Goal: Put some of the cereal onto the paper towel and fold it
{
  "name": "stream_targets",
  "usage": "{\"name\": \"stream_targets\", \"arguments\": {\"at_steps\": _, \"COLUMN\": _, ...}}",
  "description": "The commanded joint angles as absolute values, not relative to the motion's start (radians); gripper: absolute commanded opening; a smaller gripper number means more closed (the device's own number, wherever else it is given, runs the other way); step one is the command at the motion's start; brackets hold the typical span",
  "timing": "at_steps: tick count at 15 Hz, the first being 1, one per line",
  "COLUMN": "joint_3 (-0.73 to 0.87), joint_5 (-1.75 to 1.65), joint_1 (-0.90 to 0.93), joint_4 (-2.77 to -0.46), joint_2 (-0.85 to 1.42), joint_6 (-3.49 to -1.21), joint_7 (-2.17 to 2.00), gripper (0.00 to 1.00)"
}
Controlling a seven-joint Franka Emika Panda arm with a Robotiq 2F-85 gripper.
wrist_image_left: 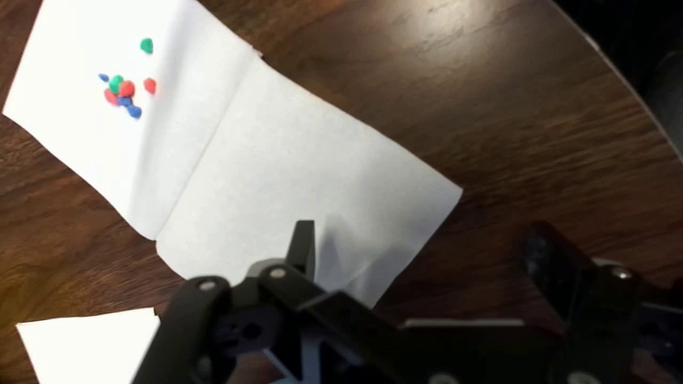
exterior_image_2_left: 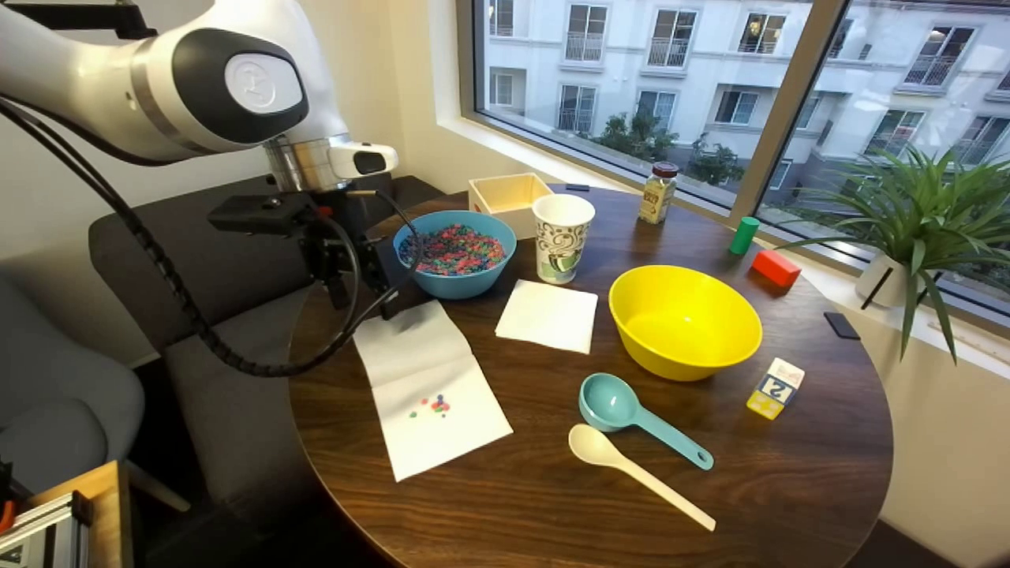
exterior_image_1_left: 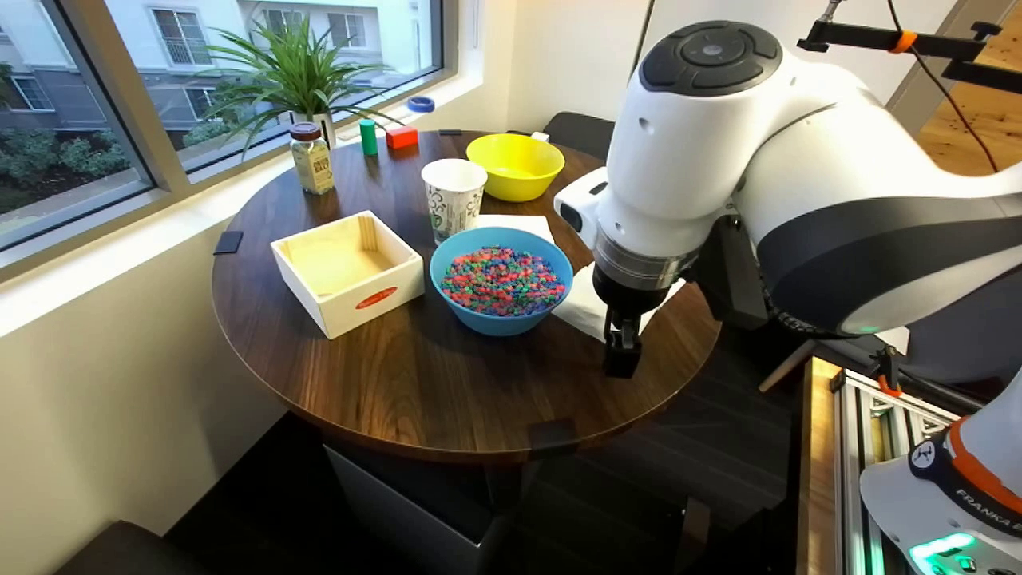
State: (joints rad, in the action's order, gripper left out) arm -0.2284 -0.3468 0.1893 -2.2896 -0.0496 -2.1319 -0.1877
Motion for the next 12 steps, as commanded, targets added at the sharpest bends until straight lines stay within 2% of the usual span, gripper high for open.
{"name": "stream_targets", "arguments": {"at_steps": 1, "joint_3": -0.218, "joint_5": -0.364, "joint_1": 0.187, "joint_4": -2.282, "joint_2": -0.025, "joint_6": -2.125, "joint_7": -0.193, "gripper": 1.0}}
{"name": "stream_targets", "arguments": {"at_steps": 3, "joint_3": -0.213, "joint_5": -0.365, "joint_1": 0.186, "joint_4": -2.28, "joint_2": -0.018, "joint_6": -2.125, "joint_7": -0.192, "gripper": 1.0}}
{"name": "stream_targets", "arguments": {"at_steps": 4, "joint_3": -0.21, "joint_5": -0.365, "joint_1": 0.184, "joint_4": -2.28, "joint_2": -0.015, "joint_6": -2.125, "joint_7": -0.192, "gripper": 0.96}}
{"name": "stream_targets", "arguments": {"at_steps": 5, "joint_3": -0.208, "joint_5": -0.365, "joint_1": 0.184, "joint_4": -2.279, "joint_2": -0.014, "joint_6": -2.125, "joint_7": -0.192, "gripper": 0.79}}
{"name": "stream_targets", "arguments": {"at_steps": 6, "joint_3": -0.207, "joint_5": -0.366, "joint_1": 0.183, "joint_4": -2.278, "joint_2": -0.015, "joint_6": -2.126, "joint_7": -0.191, "gripper": 0.71}}
{"name": "stream_targets", "arguments": {"at_steps": 7, "joint_3": -0.206, "joint_5": -0.366, "joint_1": 0.183, "joint_4": -2.278, "joint_2": -0.015, "joint_6": -2.126, "joint_7": -0.191, "gripper": 0.71}}
{"name": "stream_targets", "arguments": {"at_steps": 10, "joint_3": -0.204, "joint_5": -0.368, "joint_1": 0.182, "joint_4": -2.278, "joint_2": -0.015, "joint_6": -2.125, "joint_7": -0.192, "gripper": 0.45}}
{"name": "stream_targets", "arguments": {"at_steps": 12, "joint_3": -0.202, "joint_5": -0.367, "joint_1": 0.181, "joint_4": -2.278, "joint_2": -0.014, "joint_6": -2.126, "joint_7": -0.191, "gripper": 0.31}}
